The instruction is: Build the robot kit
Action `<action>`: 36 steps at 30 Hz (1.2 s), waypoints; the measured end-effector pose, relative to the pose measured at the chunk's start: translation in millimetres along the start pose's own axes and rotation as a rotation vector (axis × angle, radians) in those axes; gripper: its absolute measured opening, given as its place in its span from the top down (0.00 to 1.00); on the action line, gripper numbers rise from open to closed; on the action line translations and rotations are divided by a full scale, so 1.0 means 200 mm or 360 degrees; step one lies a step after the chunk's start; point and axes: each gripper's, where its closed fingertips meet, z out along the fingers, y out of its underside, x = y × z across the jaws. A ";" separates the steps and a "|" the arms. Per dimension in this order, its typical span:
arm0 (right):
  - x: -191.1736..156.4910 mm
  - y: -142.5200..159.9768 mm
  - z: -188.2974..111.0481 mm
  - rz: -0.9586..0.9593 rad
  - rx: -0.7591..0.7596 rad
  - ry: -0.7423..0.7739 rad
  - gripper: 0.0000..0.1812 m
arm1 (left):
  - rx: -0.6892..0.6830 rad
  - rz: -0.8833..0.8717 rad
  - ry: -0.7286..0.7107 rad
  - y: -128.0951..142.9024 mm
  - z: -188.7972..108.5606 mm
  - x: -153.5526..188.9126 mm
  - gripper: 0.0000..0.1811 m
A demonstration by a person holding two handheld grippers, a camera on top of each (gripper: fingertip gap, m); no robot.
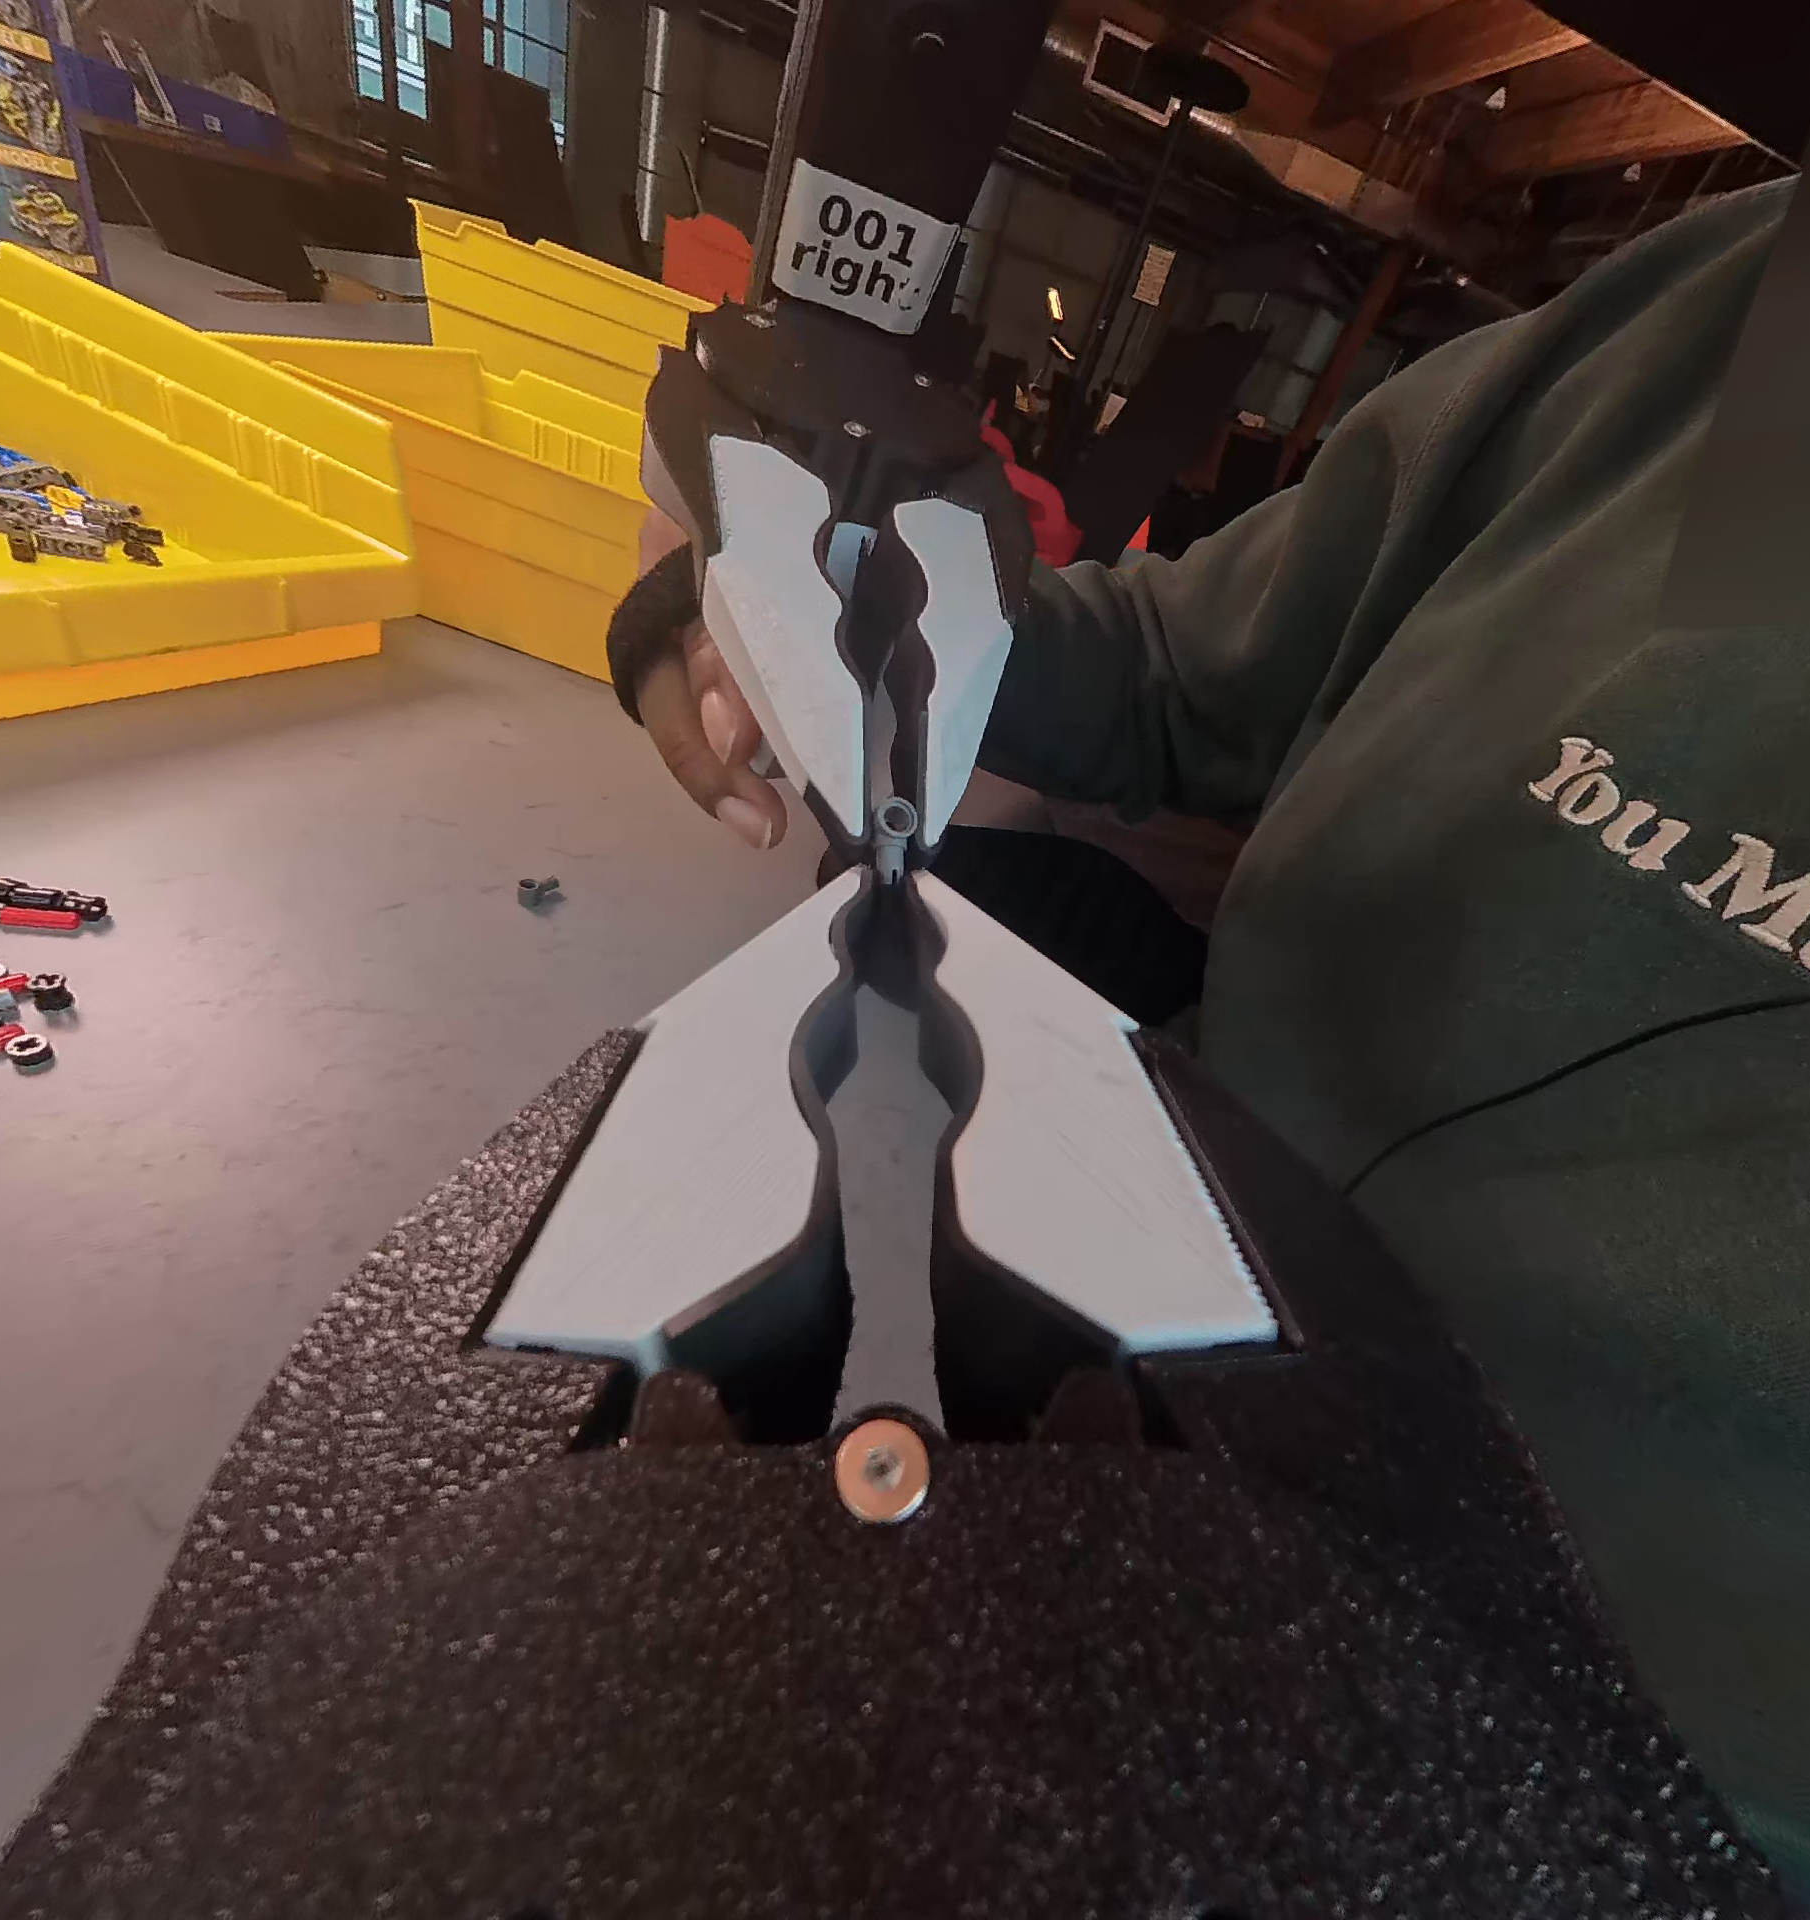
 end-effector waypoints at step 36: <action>0.09 0.39 -0.04 0.0369 -0.0566 0.0145 0.96 | -0.0742 0.0207 -0.0431 0.40 -0.08 -0.28 0.79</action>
